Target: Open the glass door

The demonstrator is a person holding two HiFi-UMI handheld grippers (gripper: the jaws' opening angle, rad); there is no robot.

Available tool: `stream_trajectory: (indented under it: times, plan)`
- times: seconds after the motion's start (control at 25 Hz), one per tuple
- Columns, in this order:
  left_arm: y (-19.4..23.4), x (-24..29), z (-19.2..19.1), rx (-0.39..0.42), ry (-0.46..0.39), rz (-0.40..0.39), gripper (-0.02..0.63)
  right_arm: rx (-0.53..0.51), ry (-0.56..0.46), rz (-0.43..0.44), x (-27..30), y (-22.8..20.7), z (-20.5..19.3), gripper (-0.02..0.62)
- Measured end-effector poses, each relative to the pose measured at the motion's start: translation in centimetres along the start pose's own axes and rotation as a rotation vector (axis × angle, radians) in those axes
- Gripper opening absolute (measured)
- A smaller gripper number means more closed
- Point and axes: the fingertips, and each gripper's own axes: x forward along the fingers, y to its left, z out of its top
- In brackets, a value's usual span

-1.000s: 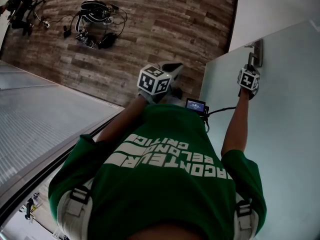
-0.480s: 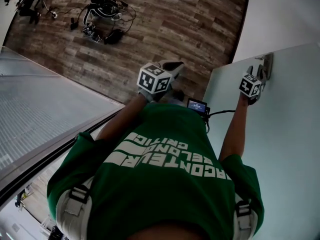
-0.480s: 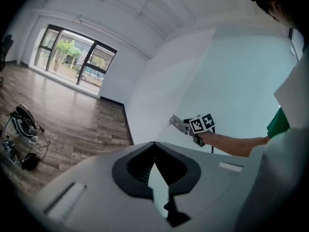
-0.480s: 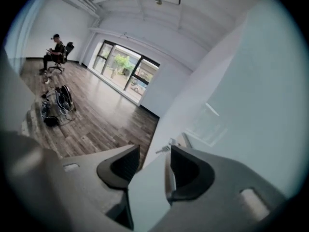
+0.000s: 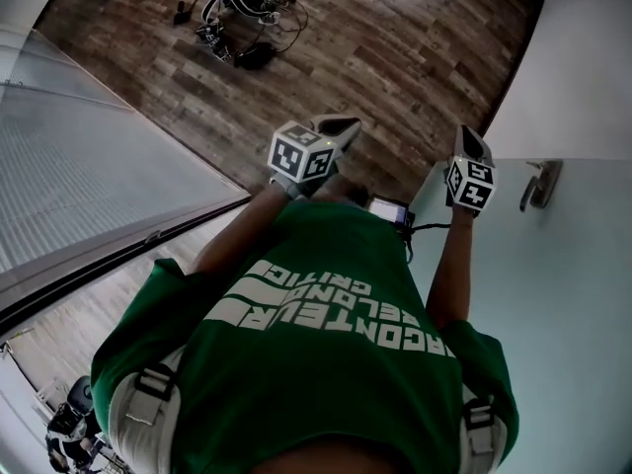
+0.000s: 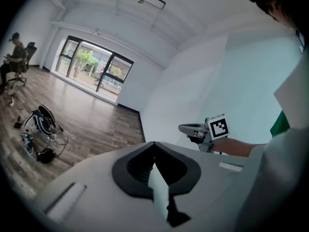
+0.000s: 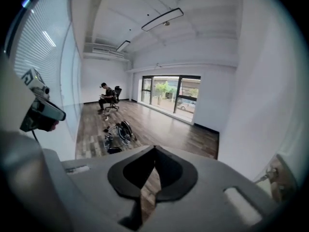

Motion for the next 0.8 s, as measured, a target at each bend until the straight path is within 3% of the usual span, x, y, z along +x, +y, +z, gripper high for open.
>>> stream_trajectory:
  times: [0.16, 0.36, 0.8]
  plan:
    - [1.5, -1.3, 0.3, -0.018, -0.021, 0.034, 0.015, 0.011, -0.019, 0.136, 0.8, 5.0, 1.2, -0.007]
    - [2.2, -2.1, 0.5, -0.031, -0.039, 0.054, 0.015, 0.027, -0.038, 0.238, 0.9, 8.2, 2.1, -0.008]
    - [2.5, -2.3, 0.1, -0.031, -0.033, 0.064, 0.015, 0.011, -0.033, 0.322, 1.0, 10.9, 1.4, -0.008]
